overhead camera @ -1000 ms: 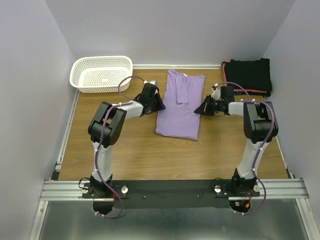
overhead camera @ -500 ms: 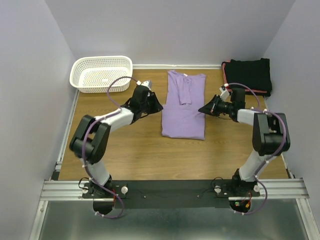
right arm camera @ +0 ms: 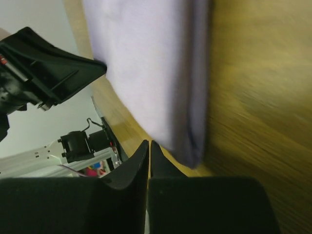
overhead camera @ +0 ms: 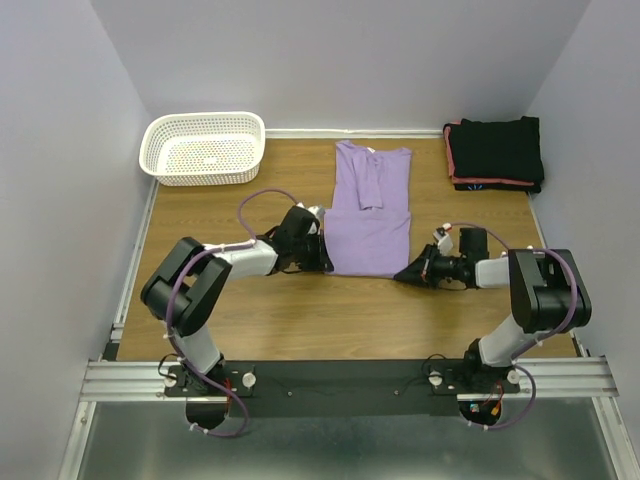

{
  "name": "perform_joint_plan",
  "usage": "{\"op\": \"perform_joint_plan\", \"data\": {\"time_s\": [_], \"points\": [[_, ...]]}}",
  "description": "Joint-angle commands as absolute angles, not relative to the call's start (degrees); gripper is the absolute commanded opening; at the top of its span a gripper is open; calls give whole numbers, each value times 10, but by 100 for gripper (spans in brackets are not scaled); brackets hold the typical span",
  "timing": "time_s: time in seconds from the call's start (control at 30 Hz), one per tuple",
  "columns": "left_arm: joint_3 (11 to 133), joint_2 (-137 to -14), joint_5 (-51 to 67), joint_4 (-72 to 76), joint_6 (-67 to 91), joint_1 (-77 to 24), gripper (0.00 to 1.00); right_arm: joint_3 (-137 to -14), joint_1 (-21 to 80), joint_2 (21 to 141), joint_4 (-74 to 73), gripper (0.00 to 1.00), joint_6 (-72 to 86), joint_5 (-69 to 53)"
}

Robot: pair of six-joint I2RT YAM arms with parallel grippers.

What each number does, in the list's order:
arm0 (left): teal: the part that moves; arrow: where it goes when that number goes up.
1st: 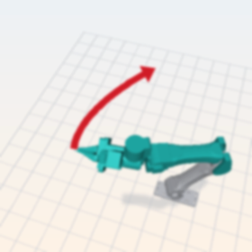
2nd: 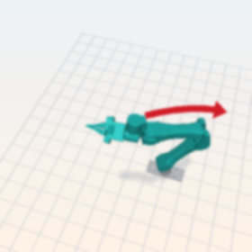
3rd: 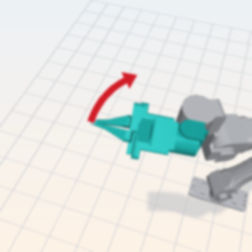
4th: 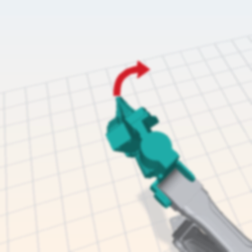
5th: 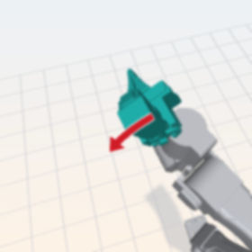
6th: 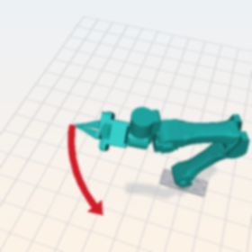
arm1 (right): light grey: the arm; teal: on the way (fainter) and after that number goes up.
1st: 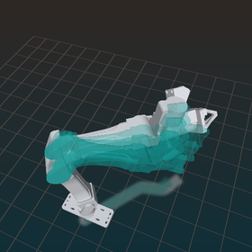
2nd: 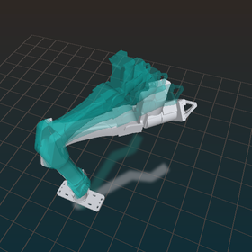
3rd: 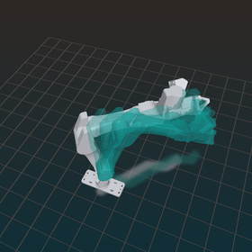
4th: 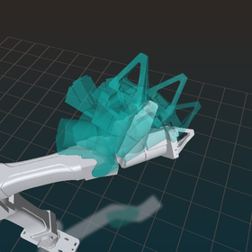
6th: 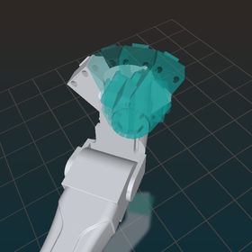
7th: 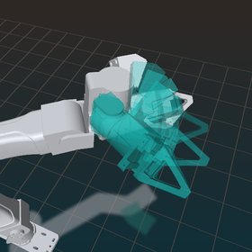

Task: Fold and stack the t-shirts
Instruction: Fold the tshirt

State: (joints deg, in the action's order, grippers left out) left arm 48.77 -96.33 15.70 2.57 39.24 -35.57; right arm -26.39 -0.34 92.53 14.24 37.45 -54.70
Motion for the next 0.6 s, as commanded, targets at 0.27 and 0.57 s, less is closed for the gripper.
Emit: {"op": "perform_joint_plan", "data": {"time_s": [0.27, 0.57], "points": [[445, -955, 158, -18, 414, -319, 11, -214, -70, 943, 135, 7, 386, -517], [448, -958, 160, -21, 406, -320, 11, -279, -21, 814, 77, 11, 360, -551]]}}
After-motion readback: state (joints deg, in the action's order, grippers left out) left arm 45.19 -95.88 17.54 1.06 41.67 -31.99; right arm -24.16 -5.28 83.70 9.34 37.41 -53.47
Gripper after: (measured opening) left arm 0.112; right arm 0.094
